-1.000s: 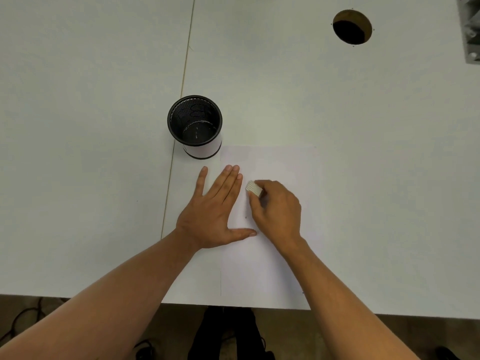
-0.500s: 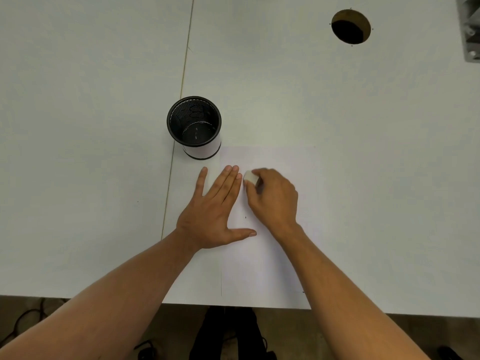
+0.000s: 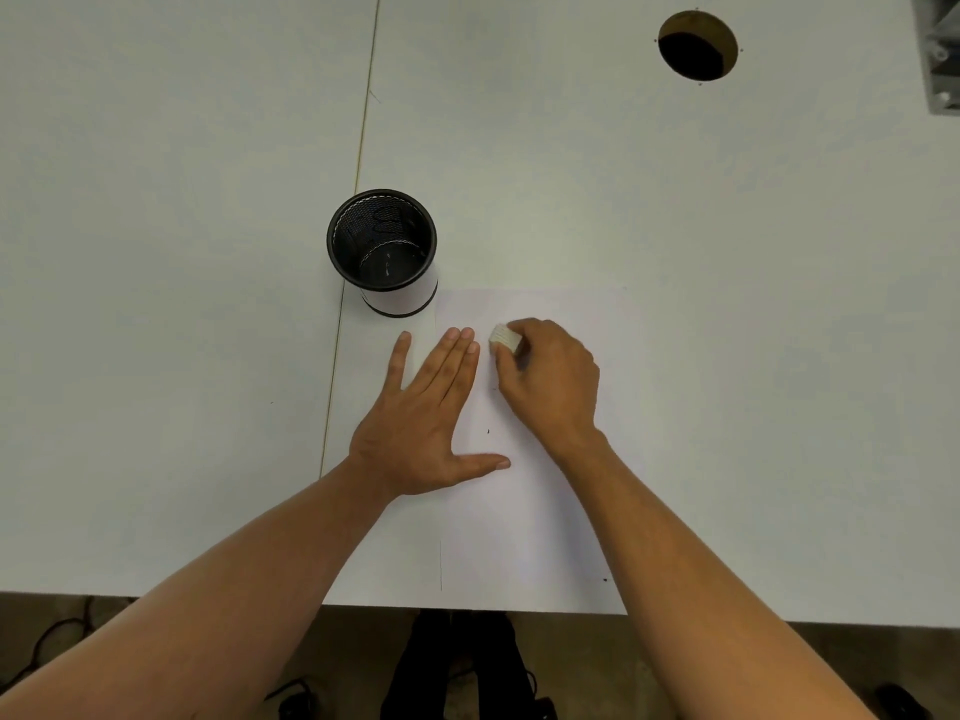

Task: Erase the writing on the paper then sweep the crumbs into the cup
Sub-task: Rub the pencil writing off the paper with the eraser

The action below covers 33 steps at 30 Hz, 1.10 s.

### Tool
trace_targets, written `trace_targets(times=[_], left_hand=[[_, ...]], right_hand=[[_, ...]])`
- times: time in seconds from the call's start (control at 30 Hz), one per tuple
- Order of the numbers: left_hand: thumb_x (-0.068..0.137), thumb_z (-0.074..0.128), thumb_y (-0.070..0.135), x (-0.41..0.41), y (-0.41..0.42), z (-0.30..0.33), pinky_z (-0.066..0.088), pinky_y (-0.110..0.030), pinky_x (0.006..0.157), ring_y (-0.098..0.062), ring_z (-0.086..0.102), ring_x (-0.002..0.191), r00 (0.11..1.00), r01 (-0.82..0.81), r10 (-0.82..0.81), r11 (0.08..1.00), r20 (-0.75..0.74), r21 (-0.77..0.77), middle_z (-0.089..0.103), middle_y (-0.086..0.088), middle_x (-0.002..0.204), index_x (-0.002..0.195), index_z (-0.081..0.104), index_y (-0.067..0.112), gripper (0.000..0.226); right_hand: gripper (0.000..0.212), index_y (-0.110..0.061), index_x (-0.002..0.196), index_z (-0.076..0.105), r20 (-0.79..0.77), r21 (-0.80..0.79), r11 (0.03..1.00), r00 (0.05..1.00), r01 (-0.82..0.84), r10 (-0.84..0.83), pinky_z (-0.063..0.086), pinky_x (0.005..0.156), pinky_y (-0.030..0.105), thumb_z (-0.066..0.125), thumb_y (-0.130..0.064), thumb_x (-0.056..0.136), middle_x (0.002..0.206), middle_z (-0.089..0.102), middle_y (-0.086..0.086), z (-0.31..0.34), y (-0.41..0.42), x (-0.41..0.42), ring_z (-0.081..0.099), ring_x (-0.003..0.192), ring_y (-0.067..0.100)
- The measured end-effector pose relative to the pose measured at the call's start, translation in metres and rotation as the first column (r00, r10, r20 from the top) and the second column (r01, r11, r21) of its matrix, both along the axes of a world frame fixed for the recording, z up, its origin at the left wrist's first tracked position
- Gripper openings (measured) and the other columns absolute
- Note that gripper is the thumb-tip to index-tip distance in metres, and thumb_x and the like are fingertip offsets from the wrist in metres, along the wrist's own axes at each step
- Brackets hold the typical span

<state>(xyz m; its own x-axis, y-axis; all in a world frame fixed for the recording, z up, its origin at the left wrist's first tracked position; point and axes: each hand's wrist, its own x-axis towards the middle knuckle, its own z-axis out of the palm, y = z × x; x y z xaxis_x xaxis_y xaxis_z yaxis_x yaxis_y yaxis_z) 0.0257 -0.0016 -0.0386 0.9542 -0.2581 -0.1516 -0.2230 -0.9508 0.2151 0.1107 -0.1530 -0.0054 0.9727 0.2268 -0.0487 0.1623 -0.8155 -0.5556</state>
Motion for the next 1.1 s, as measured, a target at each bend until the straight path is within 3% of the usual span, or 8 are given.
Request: trace_targets(times=[0.2,0.47,0.67,0.97,1.1], left_hand=[[0.085,0.022,0.089,-0.001,0.0,0.001,0.004,-0.063,0.122,-0.023,0.002,0.156,1.0,0.008,-0.007,1.0,0.016,-0.021,0.008,-0.013,0.168,0.158,0.012,0.001,0.115],[0.082,0.023,0.091,-0.001,0.0,0.001,0.002,-0.062,0.123,-0.022,-0.004,0.156,1.0,0.004,-0.004,1.0,-0.015,0.009,0.001,-0.011,0.169,0.159,0.003,0.004,0.118],[0.084,0.023,0.089,-0.001,0.0,0.002,0.005,-0.064,0.122,-0.023,0.002,0.156,1.0,0.012,-0.012,1.0,0.0,-0.011,0.005,-0.012,0.169,0.159,0.009,0.003,0.115],[0.084,0.024,0.09,-0.001,0.0,-0.001,0.005,-0.064,0.122,-0.023,0.0,0.156,1.0,0.011,-0.011,1.0,0.011,0.009,0.002,-0.011,0.169,0.16,0.006,0.006,0.115],[0.084,0.025,0.09,-0.001,0.001,-0.002,0.004,-0.065,0.122,-0.024,0.0,0.156,1.0,0.017,-0.017,1.0,0.012,0.0,0.002,-0.012,0.169,0.16,0.008,0.01,0.112]], right_hand=[[0.023,-0.017,0.106,0.069,0.02,0.023,0.995,0.995,-0.094,0.093,0.043,0.062,0.021,0.063,-0.032,0.09,0.092,0.07,-0.001,-0.003,-0.015,-0.042,0.064,0.076,0.014],[0.021,-0.019,0.1,0.067,0.01,0.038,0.992,0.993,0.121,-0.121,0.042,0.062,0.024,0.058,-0.036,0.091,0.087,0.068,-0.004,-0.003,-0.024,0.01,0.062,0.074,0.015],[0.021,-0.016,0.104,0.069,0.047,0.008,0.996,0.995,-0.083,0.083,0.047,0.061,0.023,0.066,-0.029,0.087,0.09,0.07,-0.001,-0.003,-0.028,-0.049,0.065,0.074,0.015],[0.019,-0.017,0.102,0.067,0.037,0.036,0.995,0.995,0.09,-0.091,0.047,0.061,0.026,0.061,-0.031,0.09,0.089,0.068,-0.002,-0.002,-0.031,-0.004,0.063,0.073,0.015],[0.024,-0.015,0.106,0.068,0.015,0.063,0.998,0.999,-0.029,0.029,0.048,0.063,0.024,0.064,-0.031,0.089,0.092,0.07,-0.001,-0.004,-0.031,-0.031,0.064,0.075,0.014]])
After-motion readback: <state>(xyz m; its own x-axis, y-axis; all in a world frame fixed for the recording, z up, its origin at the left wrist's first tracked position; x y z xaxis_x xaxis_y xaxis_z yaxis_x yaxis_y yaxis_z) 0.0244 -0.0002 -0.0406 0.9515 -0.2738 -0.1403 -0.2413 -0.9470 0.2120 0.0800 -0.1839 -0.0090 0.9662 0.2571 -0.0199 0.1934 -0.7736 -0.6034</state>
